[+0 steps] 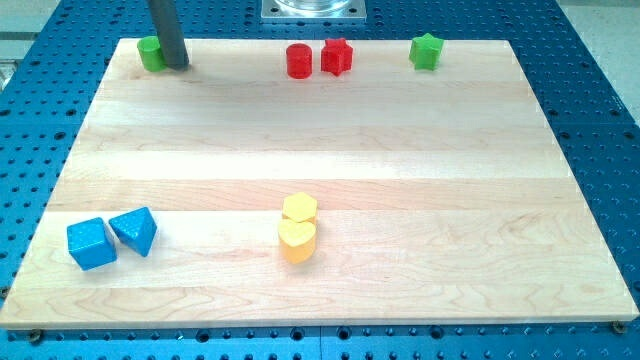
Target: Move the red circle towards the center right side of the board
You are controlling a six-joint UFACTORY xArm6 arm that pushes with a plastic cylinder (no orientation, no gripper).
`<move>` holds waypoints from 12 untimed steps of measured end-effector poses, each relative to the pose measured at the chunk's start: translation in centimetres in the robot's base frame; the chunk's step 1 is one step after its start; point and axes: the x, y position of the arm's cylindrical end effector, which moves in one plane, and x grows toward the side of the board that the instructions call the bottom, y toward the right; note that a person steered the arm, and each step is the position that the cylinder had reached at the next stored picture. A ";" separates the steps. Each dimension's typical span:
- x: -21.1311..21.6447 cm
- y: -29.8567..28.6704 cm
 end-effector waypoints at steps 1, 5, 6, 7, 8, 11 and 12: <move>4.2 -0.4; -1.4 13.6; -5.3 17.4; -5.3 24.5; -3.0 27.3; -3.5 21.1; -4.6 18.3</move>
